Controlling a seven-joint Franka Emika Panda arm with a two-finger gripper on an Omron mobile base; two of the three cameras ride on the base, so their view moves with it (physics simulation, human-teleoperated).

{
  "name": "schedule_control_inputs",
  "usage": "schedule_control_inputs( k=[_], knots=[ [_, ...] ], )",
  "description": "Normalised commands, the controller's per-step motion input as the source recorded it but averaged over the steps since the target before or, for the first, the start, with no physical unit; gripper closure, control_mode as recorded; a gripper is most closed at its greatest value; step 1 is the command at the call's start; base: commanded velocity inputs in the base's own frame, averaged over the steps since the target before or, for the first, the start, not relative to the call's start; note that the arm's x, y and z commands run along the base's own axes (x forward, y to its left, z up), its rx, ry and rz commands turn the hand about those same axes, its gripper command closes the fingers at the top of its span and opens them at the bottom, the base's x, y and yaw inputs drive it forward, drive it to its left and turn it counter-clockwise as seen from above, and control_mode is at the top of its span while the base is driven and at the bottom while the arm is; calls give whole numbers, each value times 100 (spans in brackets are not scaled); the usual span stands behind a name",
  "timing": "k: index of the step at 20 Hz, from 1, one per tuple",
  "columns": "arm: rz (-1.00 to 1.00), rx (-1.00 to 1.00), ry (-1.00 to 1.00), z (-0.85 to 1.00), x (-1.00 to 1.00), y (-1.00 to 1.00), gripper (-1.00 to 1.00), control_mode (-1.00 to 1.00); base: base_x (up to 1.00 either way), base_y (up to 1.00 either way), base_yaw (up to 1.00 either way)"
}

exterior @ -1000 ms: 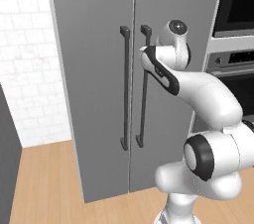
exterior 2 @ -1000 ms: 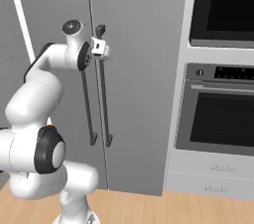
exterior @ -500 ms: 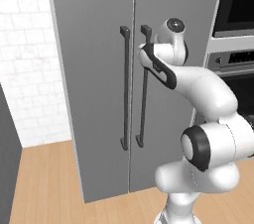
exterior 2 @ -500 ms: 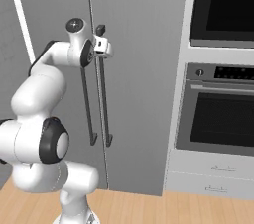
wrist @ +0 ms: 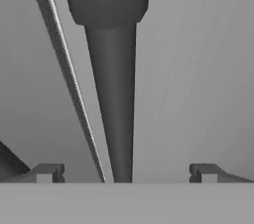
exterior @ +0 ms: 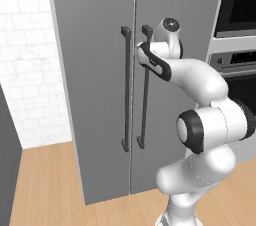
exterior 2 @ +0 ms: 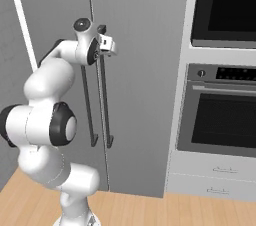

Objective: Grab a lemon wedge from the fridge and one ice cube from the ice bowl, and put them in the glass of lemonade.

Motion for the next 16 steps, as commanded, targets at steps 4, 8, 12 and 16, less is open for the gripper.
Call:
schedule_control_inputs(
  k=[4, 8, 12, 16],
  knots=[
    [0, 0, 0, -18, 42, 0, -100, -100, 0, 0, 0],
    [0, 0, 0, -20, 44, 0, -100, -100, 0, 0, 0],
    [0, 0, 0, -11, 35, 0, -100, -100, 0, 0, 0],
    [0, 0, 0, 0, 9, 0, -100, -100, 0, 0, 0]
  ],
)
